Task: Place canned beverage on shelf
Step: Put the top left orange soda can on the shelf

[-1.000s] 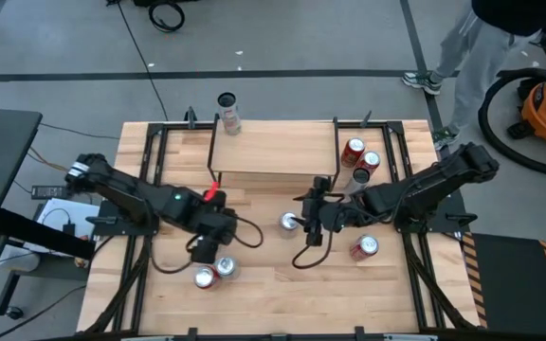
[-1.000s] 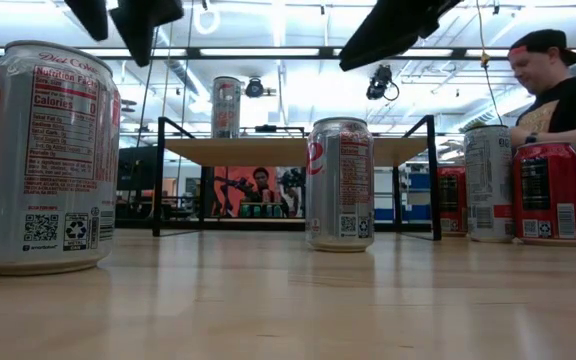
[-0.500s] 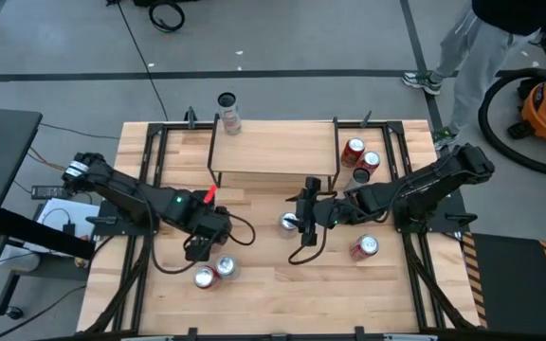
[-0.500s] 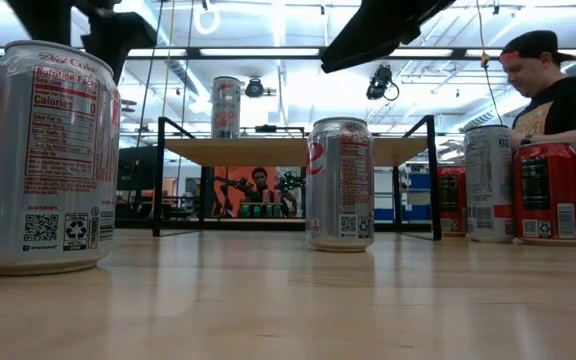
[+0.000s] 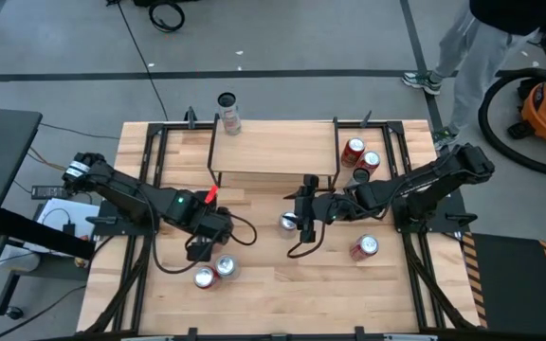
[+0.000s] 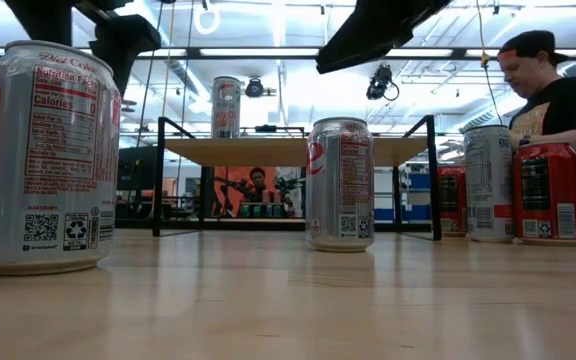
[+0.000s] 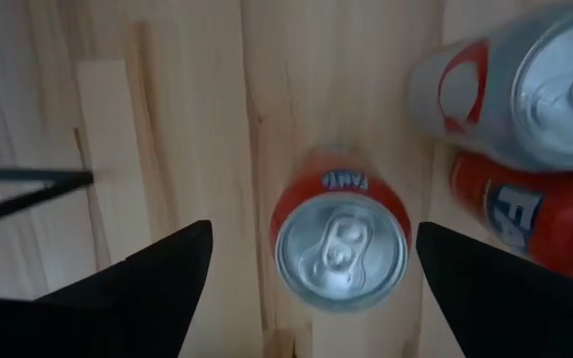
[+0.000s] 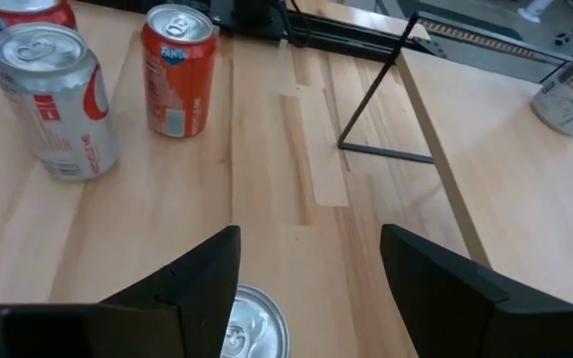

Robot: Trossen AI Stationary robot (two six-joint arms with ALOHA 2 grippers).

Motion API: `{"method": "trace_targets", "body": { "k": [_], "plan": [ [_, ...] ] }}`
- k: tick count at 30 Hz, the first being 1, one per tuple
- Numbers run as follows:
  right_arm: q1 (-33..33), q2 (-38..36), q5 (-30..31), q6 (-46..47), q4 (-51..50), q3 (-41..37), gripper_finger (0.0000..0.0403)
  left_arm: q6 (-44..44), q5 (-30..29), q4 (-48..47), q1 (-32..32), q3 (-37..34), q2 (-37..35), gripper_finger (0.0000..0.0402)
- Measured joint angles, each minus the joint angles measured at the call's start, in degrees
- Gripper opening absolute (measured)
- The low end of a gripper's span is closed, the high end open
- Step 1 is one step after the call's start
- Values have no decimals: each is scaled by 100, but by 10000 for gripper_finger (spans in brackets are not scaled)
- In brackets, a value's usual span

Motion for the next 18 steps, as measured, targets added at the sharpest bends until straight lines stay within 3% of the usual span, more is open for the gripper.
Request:
{"method": "trace_targets", "body": {
  "k": [18],
  "plan": [
    [6,-6,-57,-82,160,0,252,-239,8,395,-217,-713,2,365]
  ]
}}
